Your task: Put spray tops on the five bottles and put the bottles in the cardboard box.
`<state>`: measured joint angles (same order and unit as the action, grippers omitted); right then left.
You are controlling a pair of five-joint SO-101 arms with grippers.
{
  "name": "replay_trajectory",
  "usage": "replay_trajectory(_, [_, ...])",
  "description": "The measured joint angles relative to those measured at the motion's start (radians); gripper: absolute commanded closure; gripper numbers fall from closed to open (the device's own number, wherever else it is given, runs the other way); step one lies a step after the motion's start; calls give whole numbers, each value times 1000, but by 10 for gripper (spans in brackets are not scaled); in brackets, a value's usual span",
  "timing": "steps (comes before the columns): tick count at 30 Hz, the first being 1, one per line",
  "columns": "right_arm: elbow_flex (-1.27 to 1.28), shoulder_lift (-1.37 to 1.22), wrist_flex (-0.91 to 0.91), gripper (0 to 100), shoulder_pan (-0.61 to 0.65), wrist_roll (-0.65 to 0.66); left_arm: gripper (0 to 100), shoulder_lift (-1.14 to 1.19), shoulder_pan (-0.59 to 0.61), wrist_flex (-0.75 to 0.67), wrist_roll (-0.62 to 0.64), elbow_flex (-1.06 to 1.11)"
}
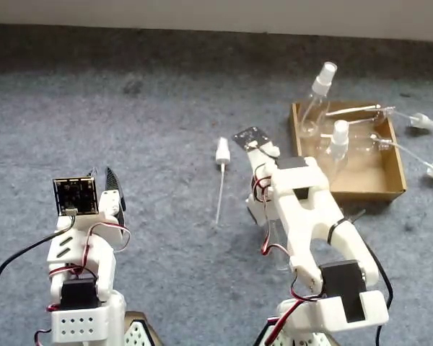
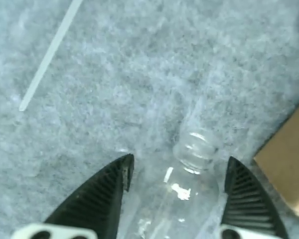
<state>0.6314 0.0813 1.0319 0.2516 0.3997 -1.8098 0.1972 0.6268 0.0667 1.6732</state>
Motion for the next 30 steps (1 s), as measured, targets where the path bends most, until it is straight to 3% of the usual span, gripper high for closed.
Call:
replay_trajectory(21, [0,17,63,691,25,0,944,0,0,0,0,0])
replay_trajectory(30, [91,373,80,691,25,-54,944,0,0,0,0,0])
